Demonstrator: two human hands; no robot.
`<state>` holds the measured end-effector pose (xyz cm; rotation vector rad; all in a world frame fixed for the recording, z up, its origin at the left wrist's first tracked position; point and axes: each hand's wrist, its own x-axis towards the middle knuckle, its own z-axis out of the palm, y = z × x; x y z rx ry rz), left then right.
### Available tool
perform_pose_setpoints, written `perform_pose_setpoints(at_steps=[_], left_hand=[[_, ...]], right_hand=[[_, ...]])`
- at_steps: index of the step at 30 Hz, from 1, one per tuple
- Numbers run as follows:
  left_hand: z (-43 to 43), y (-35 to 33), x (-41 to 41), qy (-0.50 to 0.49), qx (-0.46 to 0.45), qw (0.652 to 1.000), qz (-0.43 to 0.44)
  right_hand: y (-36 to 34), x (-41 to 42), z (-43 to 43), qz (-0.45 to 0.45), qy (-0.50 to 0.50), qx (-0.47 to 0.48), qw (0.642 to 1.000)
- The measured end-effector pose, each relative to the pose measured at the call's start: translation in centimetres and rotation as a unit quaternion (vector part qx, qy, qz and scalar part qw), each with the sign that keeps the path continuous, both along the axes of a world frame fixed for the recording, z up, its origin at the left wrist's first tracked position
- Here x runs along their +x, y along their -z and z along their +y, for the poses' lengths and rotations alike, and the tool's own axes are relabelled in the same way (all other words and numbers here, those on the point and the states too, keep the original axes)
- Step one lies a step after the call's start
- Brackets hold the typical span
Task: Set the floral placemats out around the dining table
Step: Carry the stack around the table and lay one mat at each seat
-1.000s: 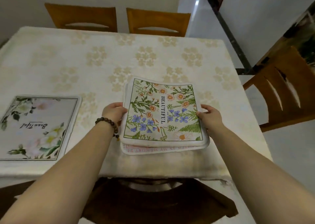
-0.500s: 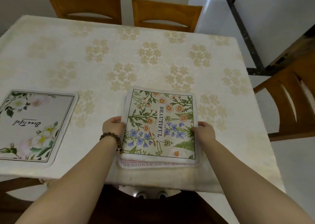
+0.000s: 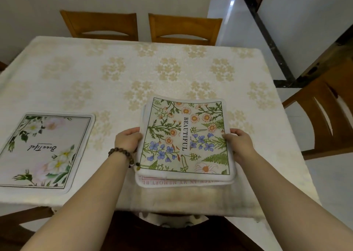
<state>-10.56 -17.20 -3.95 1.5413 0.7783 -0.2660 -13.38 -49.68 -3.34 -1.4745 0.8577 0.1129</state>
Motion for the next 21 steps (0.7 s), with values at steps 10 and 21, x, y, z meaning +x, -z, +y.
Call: perform_pose_setpoints(at_steps=[10, 21], left_hand=[[-4.8, -4.0, 0.4, 0.112, -0.038, 0.992, -0.045], [-23.2, -6.0, -2.7, 0.328, -0.065, 0.942, -0.027]], right_hand=[[-5.5, -5.9, -4.4, -0.055, 0.101, 0.018, 0.993], [-7.4, -22.2, -15.4, -0.075, 0.323, 0.022, 0.943]])
